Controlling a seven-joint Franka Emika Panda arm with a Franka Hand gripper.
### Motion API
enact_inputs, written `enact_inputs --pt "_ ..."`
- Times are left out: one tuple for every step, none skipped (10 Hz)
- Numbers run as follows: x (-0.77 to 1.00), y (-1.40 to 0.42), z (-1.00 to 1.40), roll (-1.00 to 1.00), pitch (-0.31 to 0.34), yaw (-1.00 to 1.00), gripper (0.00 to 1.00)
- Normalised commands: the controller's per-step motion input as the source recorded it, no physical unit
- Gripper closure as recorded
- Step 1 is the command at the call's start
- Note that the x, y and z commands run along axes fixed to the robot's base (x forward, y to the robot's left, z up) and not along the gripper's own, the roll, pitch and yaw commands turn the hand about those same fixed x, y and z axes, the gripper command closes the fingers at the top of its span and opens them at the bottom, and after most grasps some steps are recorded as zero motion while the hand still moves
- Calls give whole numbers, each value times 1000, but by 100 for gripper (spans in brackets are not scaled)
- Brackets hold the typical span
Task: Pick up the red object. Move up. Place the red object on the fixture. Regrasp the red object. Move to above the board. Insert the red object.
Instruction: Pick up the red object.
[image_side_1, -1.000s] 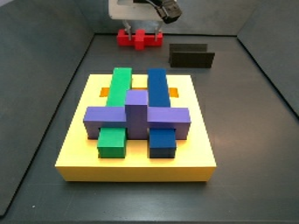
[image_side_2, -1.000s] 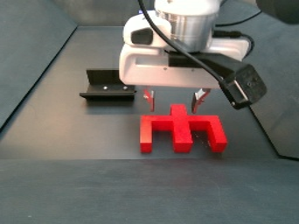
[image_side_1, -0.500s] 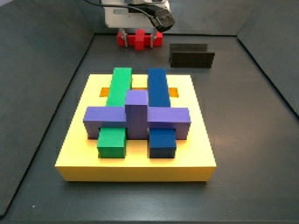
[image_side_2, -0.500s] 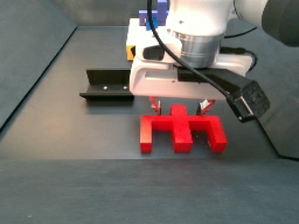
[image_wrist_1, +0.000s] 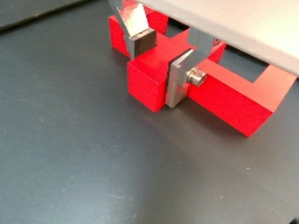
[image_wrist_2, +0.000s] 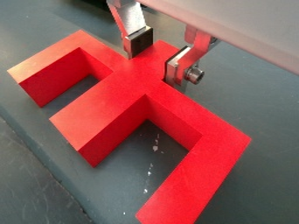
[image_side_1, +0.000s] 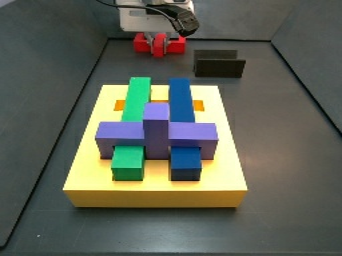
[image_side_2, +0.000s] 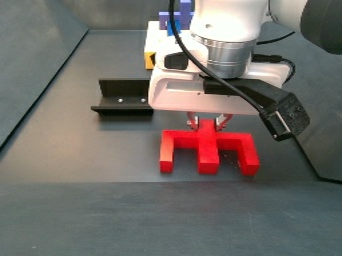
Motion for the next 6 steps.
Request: enact_inputs --pt "0 0 0 0 0 0 100" --pt "0 0 0 0 0 0 100" --pt "0 0 0 0 0 0 100" --pt "0 0 0 0 0 0 100" --pt "0 0 0 0 0 0 100" --pt "0 0 0 0 0 0 100"
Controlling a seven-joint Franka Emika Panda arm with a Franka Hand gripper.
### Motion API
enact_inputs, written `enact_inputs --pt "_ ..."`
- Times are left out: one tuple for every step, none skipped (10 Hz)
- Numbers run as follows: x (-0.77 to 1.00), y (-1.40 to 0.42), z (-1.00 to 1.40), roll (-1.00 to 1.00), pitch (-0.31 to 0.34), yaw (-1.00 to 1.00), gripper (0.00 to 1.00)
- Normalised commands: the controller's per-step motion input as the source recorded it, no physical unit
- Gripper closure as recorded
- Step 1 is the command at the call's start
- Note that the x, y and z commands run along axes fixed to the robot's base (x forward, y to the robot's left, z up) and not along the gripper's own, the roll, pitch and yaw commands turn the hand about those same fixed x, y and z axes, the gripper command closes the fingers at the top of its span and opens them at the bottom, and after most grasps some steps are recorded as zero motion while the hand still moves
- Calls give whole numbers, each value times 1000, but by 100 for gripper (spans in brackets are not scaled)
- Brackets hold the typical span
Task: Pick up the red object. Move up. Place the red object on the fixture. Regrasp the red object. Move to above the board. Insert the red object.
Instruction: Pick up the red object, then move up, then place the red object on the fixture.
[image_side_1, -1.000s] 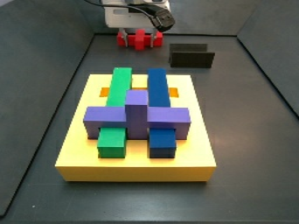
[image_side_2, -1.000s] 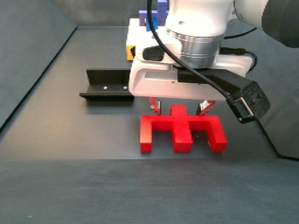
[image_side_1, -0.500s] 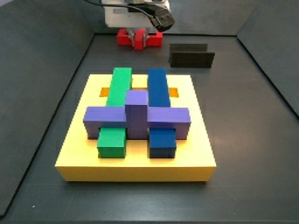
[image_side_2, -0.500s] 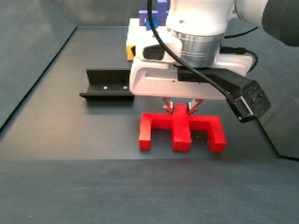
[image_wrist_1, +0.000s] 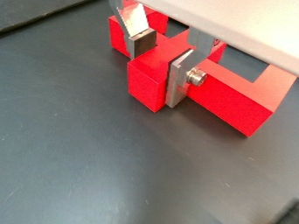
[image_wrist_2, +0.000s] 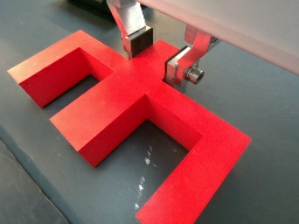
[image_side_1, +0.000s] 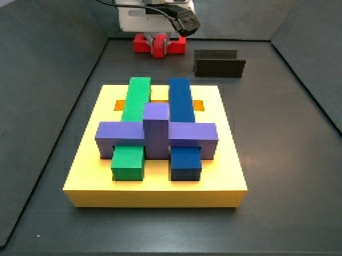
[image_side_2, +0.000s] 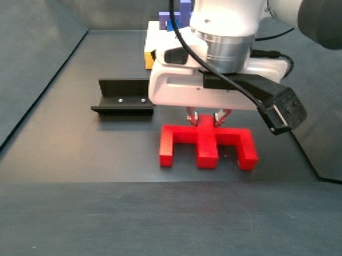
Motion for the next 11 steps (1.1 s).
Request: enact_inputs --pt "0 0 0 0 0 0 100" --pt "0 0 0 0 0 0 100" --pt "0 0 0 0 0 0 100" --pt "0 0 0 0 0 0 100" --pt "0 0 0 0 0 0 100" --pt "0 0 0 0 0 0 100" --pt "0 0 833 0 0 0 100" --pt "62 -62 849 -6 -22 -12 100" --pt "11 -70 575 -3 9 -6 100" --pt "18 -26 264 21 -6 -1 100" --pt "17 0 0 0 0 0 100"
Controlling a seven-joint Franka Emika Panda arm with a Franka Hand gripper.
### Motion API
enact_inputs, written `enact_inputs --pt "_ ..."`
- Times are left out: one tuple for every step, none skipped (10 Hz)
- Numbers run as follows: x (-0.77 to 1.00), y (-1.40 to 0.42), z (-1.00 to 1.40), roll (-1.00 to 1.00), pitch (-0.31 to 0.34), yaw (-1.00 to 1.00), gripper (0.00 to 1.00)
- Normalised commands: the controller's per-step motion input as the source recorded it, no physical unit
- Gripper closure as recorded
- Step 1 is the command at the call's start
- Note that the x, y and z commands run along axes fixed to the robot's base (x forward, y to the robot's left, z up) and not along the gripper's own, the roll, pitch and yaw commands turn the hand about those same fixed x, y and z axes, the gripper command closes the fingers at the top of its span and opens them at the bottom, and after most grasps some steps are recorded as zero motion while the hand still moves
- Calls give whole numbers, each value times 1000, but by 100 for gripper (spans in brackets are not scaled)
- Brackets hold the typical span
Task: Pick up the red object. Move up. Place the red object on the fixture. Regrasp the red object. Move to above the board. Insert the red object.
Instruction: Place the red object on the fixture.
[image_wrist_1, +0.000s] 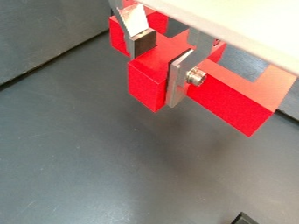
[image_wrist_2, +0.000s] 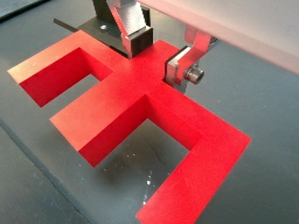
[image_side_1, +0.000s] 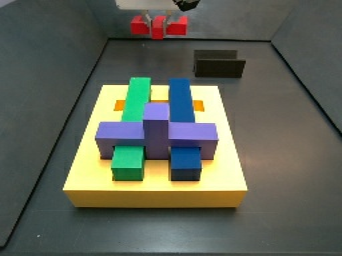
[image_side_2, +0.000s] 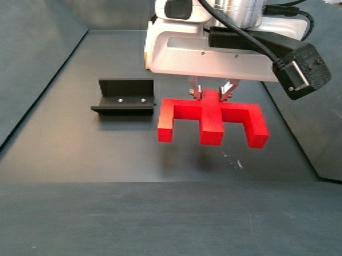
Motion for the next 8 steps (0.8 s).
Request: enact_inputs --pt "89 0 0 -57 0 -6 100" --pt "140 0 0 -140 0 -11 100" --pt "317 -31 183 -386 0 -69 100" --pt "629 -369 383 -563 89 -71 100" --pt "697 -431 460 -591 103 -60 100" --pt "706 -469 483 -580 77 -43 100" --pt "751 -429 503 -597 51 -9 100" --pt "857 -343 466 -646 154 -34 100"
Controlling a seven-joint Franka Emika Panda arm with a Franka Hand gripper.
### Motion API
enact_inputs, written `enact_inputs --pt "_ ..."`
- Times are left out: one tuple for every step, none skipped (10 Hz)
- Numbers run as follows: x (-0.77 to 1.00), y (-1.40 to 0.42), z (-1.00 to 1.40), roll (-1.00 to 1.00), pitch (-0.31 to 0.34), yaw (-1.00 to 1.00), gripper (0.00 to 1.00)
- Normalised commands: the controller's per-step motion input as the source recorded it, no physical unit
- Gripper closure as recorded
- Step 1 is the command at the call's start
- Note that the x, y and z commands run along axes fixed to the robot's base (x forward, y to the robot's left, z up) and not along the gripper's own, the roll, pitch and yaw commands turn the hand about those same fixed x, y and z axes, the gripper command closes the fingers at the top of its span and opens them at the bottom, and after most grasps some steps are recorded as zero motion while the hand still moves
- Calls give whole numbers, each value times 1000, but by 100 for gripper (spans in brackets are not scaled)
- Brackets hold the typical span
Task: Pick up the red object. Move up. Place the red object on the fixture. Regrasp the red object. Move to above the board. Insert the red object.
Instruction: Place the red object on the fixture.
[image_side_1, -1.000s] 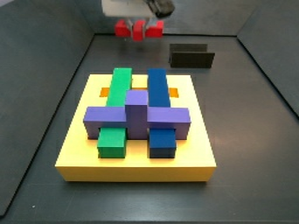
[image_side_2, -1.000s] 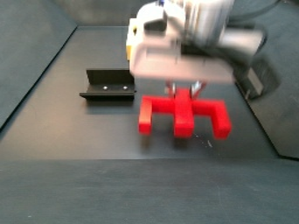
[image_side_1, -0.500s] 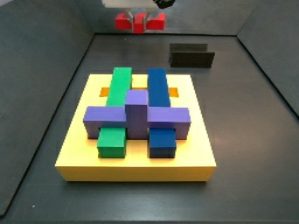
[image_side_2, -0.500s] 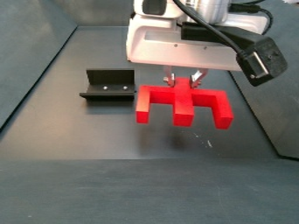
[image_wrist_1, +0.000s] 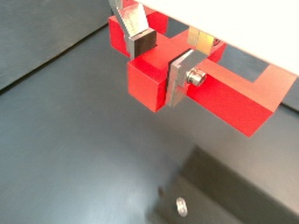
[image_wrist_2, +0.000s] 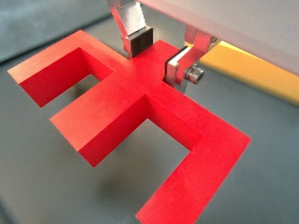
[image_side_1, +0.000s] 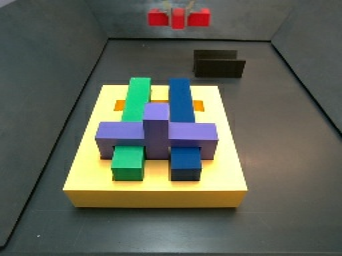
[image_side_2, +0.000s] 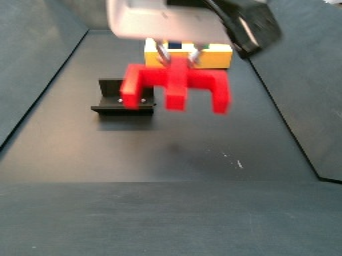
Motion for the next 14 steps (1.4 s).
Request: enact_inputs --pt "869 -220 380 -734 157 -63 100" --pt "934 -177 306 -746 220 -31 100" --pt "926 -180 266 -751 223 -9 100" --pt "911 -174 214 -786 229 0 100" --pt "897 -171 171 -814 234 0 100" --pt "880 -163 66 -857 234 0 100" --pt "889 -163 0 -849 223 0 100" --pt "894 -149 0 -840 189 0 100" --pt "897 -146 0 -831 194 0 100" --pt "837 -143 -283 -666 20 -89 100" --pt "717 -186 -466 -537 -11 -109 100" --pt "777 -134 -331 -657 0 -83 100" --pt "566 -223 -286 -529 0 0 100" --pt "609 -157 -260 -580 0 -43 100"
